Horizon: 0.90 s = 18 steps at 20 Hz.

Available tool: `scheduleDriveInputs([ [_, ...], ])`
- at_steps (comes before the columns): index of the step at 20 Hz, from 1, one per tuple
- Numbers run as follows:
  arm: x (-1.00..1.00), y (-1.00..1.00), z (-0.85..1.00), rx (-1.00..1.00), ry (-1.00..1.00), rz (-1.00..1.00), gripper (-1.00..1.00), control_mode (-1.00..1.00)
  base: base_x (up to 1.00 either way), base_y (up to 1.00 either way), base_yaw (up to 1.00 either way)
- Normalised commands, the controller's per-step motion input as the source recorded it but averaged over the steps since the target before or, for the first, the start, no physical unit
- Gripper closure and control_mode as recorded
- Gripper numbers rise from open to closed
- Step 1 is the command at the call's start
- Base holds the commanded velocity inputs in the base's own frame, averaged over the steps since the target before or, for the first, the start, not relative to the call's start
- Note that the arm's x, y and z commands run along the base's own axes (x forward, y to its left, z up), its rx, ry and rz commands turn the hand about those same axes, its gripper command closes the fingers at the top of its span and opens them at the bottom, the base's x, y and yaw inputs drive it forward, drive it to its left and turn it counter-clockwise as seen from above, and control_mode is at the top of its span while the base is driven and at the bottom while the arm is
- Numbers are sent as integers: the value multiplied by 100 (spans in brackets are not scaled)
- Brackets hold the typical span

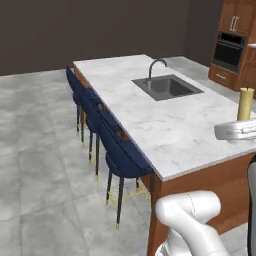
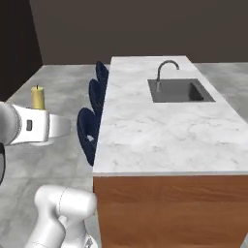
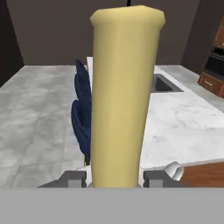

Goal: Get the candle and the wine from the cabinet and move them to the dining counter.

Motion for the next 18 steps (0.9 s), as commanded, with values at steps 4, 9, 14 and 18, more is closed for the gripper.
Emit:
scheduleDriveInputs([
  [4,0,0,0,0,0,0,100,100,36,75,-74],
  [9,0,0,0,0,0,0,100,100,20,99,-60],
  [14,0,0,0,0,0,0,100,100,34,100,-43],
  [18,0,0,0,0,0,0,100,100,70,100,-14],
])
